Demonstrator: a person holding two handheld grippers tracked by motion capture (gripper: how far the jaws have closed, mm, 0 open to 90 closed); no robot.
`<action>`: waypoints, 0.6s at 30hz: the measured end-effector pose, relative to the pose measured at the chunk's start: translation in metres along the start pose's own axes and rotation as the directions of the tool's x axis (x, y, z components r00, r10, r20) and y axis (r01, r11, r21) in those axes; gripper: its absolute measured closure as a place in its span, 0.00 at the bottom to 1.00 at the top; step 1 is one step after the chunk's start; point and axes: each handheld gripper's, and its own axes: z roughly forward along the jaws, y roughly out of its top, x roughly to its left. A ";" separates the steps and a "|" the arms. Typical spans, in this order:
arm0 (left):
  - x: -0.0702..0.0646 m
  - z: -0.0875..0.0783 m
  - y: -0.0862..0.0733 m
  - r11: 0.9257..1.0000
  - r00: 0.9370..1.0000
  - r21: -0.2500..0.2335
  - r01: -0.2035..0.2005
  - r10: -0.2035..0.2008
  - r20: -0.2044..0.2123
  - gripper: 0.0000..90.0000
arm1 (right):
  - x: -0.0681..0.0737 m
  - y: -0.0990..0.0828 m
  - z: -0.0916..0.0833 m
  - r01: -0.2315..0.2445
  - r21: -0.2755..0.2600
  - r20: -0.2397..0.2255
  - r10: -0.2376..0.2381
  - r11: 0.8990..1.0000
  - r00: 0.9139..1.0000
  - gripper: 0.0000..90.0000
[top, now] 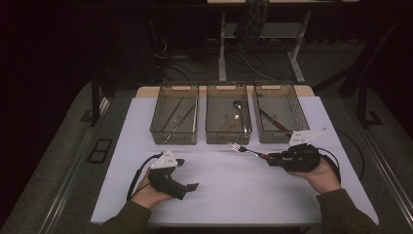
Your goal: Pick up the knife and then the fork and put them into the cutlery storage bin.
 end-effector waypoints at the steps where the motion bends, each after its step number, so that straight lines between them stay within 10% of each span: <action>1: 0.000 0.000 0.000 1.000 1.000 0.001 0.000 0.000 0.000 0.00 | -0.001 0.000 -0.002 -0.002 -0.005 0.007 0.002 1.000 1.000 0.84; 18: -0.003 0.002 0.001 1.000 1.000 0.017 -0.003 0.003 0.000 0.00 | -0.028 0.007 -0.041 -0.082 -0.106 0.145 0.097 0.991 0.985 0.84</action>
